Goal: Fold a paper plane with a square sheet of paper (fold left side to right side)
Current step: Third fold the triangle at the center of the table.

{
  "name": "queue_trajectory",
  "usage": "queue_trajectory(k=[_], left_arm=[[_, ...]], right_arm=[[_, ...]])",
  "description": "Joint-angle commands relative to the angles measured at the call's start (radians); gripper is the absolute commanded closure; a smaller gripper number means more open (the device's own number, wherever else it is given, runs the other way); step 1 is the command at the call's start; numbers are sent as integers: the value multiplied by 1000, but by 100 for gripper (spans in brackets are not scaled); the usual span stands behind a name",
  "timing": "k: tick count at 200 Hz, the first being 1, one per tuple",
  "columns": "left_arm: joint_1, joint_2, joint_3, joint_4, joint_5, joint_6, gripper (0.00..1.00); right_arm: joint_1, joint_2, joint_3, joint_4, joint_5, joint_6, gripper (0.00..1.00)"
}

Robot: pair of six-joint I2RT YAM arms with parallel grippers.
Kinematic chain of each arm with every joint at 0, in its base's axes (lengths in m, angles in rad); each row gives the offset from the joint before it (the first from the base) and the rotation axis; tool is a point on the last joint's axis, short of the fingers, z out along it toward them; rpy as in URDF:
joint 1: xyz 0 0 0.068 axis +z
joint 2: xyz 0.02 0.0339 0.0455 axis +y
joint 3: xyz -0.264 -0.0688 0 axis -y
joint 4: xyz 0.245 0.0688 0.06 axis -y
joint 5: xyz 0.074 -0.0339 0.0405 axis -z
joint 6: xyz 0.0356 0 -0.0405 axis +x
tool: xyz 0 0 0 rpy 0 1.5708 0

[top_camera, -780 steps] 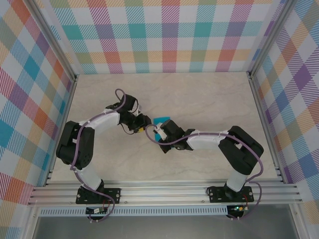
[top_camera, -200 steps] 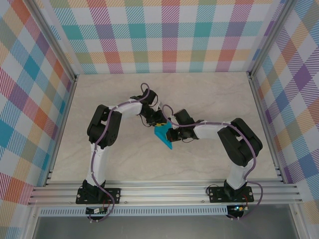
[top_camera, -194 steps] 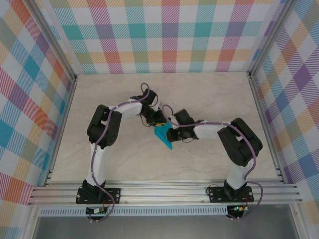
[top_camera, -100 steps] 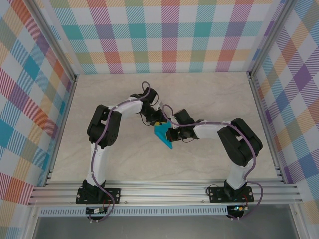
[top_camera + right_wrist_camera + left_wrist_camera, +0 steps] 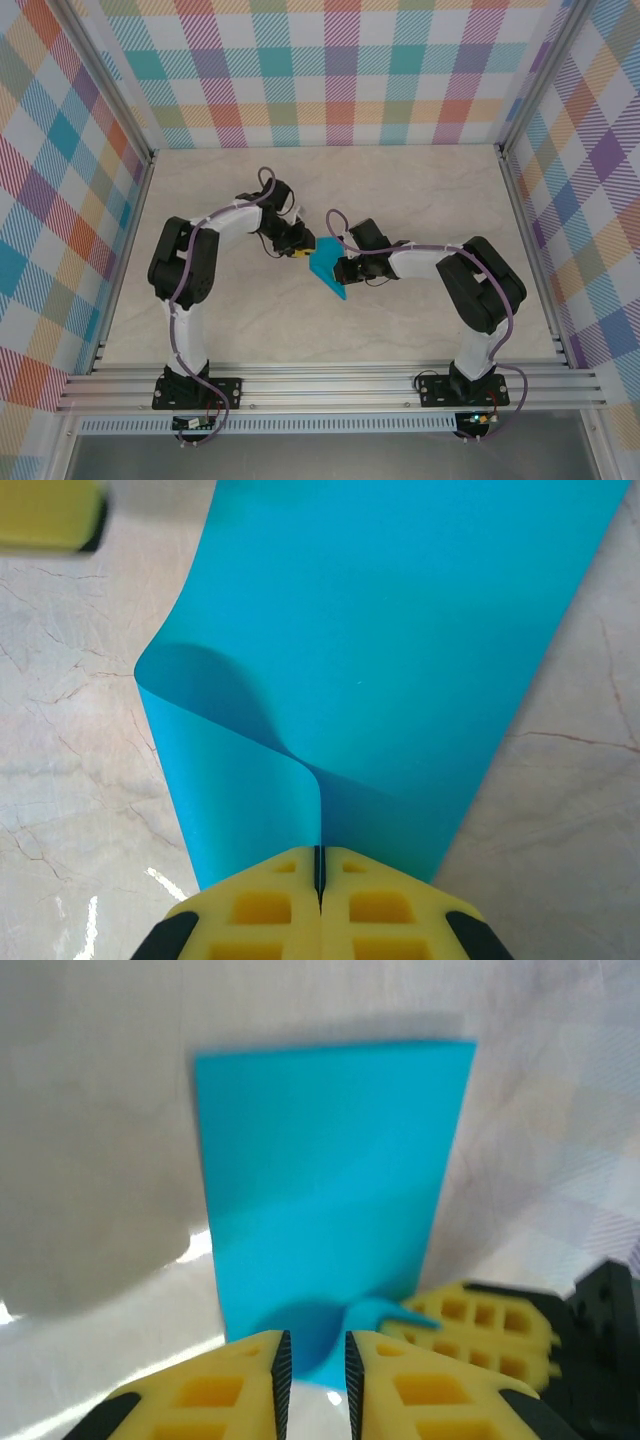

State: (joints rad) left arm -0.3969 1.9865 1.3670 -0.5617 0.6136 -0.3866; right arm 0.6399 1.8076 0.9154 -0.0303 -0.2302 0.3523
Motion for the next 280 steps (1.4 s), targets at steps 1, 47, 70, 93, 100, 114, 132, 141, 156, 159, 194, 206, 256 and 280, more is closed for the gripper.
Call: queue_trajectory(k=[1, 47, 70, 93, 100, 114, 132, 141, 156, 159, 194, 206, 256, 280], left_arm=[[-5, -80, -79, 91, 67, -55, 80], [-70, -74, -142, 186, 128, -119, 82], [-91, -46, -151, 217, 102, -140, 83], [-95, -30, -164, 249, 65, -161, 85], [-96, -26, -163, 246, 59, -161, 85], [-95, -16, -164, 243, 49, -159, 85], [-95, -2, -167, 233, 34, -151, 85], [-95, 4, -171, 232, 28, -148, 85], [-95, 14, -176, 233, 20, -147, 85], [-95, 16, -176, 233, 19, -147, 85], [-95, 39, -180, 218, -9, -132, 85], [-95, 50, -181, 211, -20, -124, 85], [-95, 84, -216, 205, -49, -113, 86], [-95, 86, -229, 203, -61, -112, 86]], right_arm=[[-3, 46, -10, -66, 2, -3, 100], [-3, 47, -3, -76, 2, -4, 100], [-3, 49, 0, -75, -1, -3, 100], [-3, 47, 2, -78, -3, -6, 100], [-3, 47, 2, -81, -2, -7, 100], [-3, 45, 0, -81, 2, -6, 100], [-3, 44, 0, -82, 2, -6, 100], [-3, 44, 2, -83, 3, -6, 100], [-3, 46, 2, -83, 3, -6, 100], [-3, 46, 2, -83, 4, -5, 100], [-3, 46, 4, -85, 3, -6, 100], [-3, 42, 3, -85, 5, -4, 100], [-24, -42, 53, -149, -27, -3, 80], [-48, -98, 80, -207, -46, -15, 69]])
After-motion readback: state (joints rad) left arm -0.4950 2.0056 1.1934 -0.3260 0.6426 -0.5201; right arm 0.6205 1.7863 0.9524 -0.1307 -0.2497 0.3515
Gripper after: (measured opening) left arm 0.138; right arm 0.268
